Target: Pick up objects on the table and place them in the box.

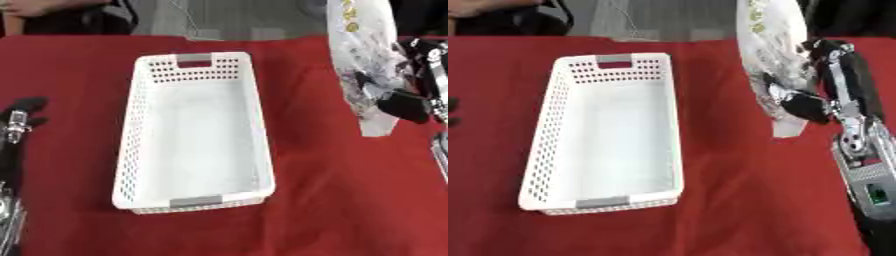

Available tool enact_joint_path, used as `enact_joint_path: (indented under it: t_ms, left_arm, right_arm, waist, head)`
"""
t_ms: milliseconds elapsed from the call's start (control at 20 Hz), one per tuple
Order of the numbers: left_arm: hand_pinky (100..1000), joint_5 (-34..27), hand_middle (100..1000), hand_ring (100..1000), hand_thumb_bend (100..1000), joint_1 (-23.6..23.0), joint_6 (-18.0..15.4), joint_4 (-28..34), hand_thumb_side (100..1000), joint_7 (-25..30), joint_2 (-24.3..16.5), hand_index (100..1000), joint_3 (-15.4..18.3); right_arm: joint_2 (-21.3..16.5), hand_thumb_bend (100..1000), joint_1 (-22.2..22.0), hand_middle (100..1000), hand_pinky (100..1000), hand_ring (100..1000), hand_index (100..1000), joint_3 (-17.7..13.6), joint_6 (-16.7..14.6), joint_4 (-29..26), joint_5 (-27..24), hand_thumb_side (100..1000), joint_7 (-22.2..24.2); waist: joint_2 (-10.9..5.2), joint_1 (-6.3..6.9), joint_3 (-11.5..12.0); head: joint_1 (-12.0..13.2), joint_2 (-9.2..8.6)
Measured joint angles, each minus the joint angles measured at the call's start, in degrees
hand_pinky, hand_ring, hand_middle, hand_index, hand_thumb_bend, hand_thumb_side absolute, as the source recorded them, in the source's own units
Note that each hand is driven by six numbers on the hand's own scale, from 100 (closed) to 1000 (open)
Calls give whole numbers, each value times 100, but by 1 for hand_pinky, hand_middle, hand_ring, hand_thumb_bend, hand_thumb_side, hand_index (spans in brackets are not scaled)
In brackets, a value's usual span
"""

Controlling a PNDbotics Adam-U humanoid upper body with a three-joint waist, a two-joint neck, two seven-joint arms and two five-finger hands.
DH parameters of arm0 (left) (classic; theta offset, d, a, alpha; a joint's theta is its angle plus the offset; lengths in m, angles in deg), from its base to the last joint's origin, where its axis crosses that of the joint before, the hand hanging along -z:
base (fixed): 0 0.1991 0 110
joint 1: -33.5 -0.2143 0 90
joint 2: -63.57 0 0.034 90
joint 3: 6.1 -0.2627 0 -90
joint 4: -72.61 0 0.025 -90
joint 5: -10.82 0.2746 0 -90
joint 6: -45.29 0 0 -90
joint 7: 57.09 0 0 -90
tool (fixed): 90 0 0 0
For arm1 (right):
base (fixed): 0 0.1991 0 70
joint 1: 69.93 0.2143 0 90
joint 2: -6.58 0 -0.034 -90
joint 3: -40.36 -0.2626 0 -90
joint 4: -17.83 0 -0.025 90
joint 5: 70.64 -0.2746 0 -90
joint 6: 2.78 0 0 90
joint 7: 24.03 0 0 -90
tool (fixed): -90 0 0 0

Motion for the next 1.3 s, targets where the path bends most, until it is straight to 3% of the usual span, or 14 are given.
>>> enact_joint_path:
  t_ms: [650,1000,1300]
  left_arm:
    - [822,0,777,863,283,0,-4,-11,1000,41,0,786,-5]
    - [823,0,777,864,281,0,-2,-14,1000,63,0,785,-38]
    - [823,0,777,864,279,4,-7,-21,1000,91,0,785,-55]
  right_arm:
    - [217,100,627,280,100,316,413,569,-320,-79,-67,252,477]
    - [396,100,1411,289,100,329,400,1092,-661,2,87,263,909]
    - [633,100,1900,292,100,334,397,1360,-885,224,270,264,1123]
  waist:
    - [-2,-15,22]
    - [-4,-33,95]
    - [-4,-51,124]
  head:
    - [-50,0]
    - [-101,0]
    - [-153,-11]
